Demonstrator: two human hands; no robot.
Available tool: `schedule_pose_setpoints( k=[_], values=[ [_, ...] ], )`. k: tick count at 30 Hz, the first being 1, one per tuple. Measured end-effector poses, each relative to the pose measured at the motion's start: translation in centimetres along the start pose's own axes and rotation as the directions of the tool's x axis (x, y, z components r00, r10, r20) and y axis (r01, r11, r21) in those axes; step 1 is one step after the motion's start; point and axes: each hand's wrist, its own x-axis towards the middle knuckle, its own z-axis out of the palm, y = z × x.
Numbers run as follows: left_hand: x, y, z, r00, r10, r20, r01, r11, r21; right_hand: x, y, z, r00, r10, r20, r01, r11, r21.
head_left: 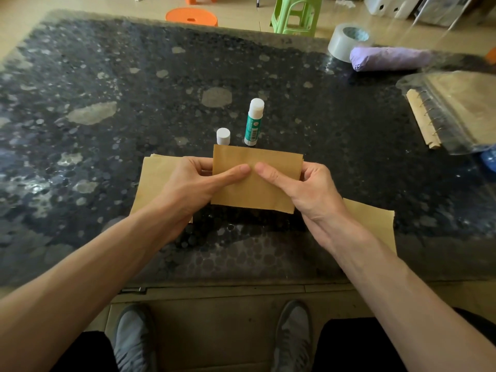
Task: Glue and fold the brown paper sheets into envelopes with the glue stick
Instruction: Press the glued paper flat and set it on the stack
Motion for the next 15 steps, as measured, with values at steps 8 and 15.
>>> schedule_pose_setpoints(
  k=[8, 15],
  values=[
    [0.27, -0.14, -0.32, 0.999, 0.018, 0.033, -0.018, 1.0, 0.001, 0.13, -0.08, -0.26, 1.0, 0.019, -0.018, -0.02, 1.0, -0.012],
    [0.52, 0.06, -0.59, 0.998, 0.026, 0.055, -0.027, 0.999, 0.018, 0.28, -0.19, -0.51, 0.999, 0.018, -0.038, -0.02, 0.998, -0.066]
  ],
)
